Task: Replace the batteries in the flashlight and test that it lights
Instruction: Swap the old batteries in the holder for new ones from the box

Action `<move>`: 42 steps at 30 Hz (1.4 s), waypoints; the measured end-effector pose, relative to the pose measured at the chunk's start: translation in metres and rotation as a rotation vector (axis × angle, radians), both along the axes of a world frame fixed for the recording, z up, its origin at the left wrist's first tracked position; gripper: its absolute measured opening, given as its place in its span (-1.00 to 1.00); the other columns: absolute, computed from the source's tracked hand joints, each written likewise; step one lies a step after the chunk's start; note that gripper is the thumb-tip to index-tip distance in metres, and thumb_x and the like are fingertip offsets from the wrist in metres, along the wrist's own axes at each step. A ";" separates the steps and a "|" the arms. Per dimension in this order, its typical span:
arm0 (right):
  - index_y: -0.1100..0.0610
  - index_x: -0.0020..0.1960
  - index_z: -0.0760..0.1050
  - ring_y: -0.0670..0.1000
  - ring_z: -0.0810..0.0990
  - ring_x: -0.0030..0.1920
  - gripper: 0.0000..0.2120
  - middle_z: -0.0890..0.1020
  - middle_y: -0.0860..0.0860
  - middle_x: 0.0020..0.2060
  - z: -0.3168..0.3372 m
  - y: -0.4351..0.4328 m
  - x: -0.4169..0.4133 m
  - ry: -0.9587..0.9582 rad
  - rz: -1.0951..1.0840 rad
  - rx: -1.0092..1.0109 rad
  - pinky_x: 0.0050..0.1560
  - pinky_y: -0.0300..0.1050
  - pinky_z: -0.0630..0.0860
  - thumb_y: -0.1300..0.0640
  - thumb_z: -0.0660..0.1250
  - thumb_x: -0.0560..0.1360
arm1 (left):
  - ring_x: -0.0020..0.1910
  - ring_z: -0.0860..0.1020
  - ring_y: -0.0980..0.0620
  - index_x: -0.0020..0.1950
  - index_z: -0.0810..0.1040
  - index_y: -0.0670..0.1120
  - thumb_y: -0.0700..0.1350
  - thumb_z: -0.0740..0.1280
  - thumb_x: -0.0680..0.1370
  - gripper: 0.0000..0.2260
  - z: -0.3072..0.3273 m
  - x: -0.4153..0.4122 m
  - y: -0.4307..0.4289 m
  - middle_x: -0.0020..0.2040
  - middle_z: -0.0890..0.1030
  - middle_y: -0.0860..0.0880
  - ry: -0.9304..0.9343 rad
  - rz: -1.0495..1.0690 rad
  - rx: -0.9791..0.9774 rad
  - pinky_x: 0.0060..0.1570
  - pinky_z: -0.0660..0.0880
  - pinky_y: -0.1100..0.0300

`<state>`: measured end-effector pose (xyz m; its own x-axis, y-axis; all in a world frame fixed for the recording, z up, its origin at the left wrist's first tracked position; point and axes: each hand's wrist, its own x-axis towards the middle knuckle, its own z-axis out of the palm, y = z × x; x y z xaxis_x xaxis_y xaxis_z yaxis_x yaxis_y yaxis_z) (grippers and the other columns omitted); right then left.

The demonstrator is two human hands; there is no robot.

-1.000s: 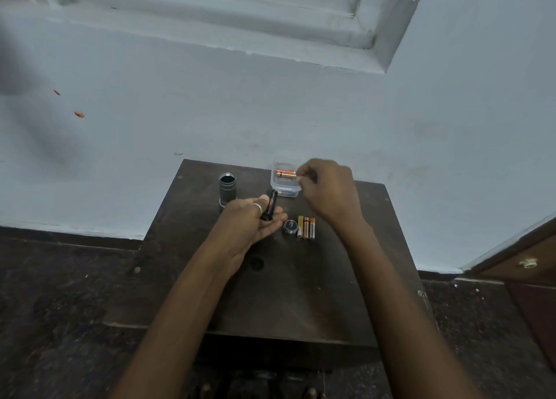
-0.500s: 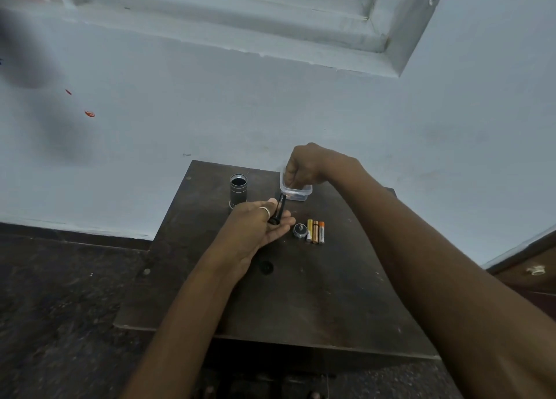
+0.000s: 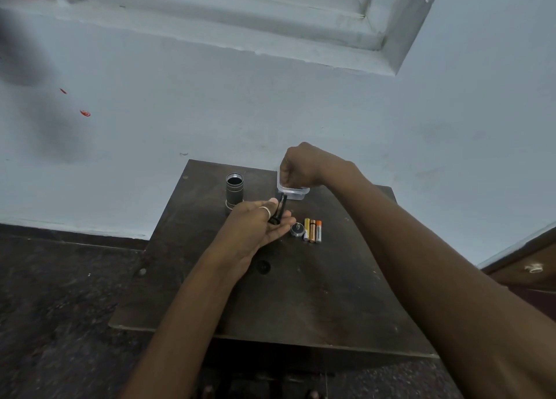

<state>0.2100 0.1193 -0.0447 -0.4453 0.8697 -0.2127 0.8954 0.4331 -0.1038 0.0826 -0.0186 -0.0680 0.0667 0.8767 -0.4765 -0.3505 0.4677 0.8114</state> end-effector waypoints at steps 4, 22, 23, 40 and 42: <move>0.13 -0.06 0.71 0.10 0.64 -0.05 -0.82 0.72 0.06 -0.06 -0.008 -0.001 0.000 0.011 0.009 0.066 -0.13 -0.18 0.44 0.28 0.34 0.48 | -0.05 0.68 -0.05 0.07 0.53 -0.26 -0.21 0.19 0.68 -0.83 0.000 0.000 0.000 0.05 0.64 -0.26 0.001 -0.003 -0.005 -0.10 0.66 0.20; 0.04 -0.07 0.66 -0.07 0.71 -0.22 -0.94 0.72 -0.01 -0.29 0.010 -0.121 0.033 1.113 -0.560 0.166 -0.08 -0.03 0.67 0.16 0.46 0.47 | -0.11 0.73 0.01 0.15 0.54 -0.31 -0.17 0.19 0.69 -0.77 -0.007 0.001 -0.002 0.01 0.69 -0.23 -0.093 -0.013 0.039 -0.14 0.65 0.21; 0.05 -0.07 0.65 -0.04 0.72 -0.22 -0.95 0.73 0.00 -0.28 0.006 -0.128 0.032 1.193 -0.601 0.155 -0.06 0.04 0.68 0.16 0.47 0.47 | -0.10 0.73 0.00 0.14 0.55 -0.32 -0.17 0.19 0.69 -0.76 -0.008 0.002 -0.002 0.01 0.69 -0.23 -0.093 -0.017 0.044 -0.14 0.65 0.21; 0.12 -0.03 0.64 -0.28 0.64 -0.21 -0.95 0.63 -0.24 -0.26 -0.024 -0.142 0.002 1.154 -0.495 0.419 -0.22 -0.50 0.51 0.21 0.45 0.51 | 0.04 0.69 -0.04 0.23 0.59 -0.27 -0.16 0.15 0.70 -0.72 -0.013 0.004 -0.001 0.13 0.69 -0.23 -0.077 -0.115 0.110 0.12 0.61 0.09; 0.12 -0.03 0.64 -0.33 0.62 -0.22 -0.95 0.59 -0.28 -0.27 -0.026 -0.141 0.001 1.122 -0.450 0.436 -0.20 -0.51 0.49 0.23 0.45 0.51 | 0.05 0.69 -0.04 0.25 0.58 -0.27 -0.17 0.15 0.70 -0.72 -0.012 0.002 -0.002 0.15 0.68 -0.22 -0.087 -0.115 0.117 0.11 0.62 0.10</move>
<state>0.2107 -0.0215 -0.0705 0.1550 0.8922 0.4242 0.4856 0.3051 -0.8192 0.0847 -0.0207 -0.0804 0.2064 0.9100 -0.3595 -0.3714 0.4128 0.8317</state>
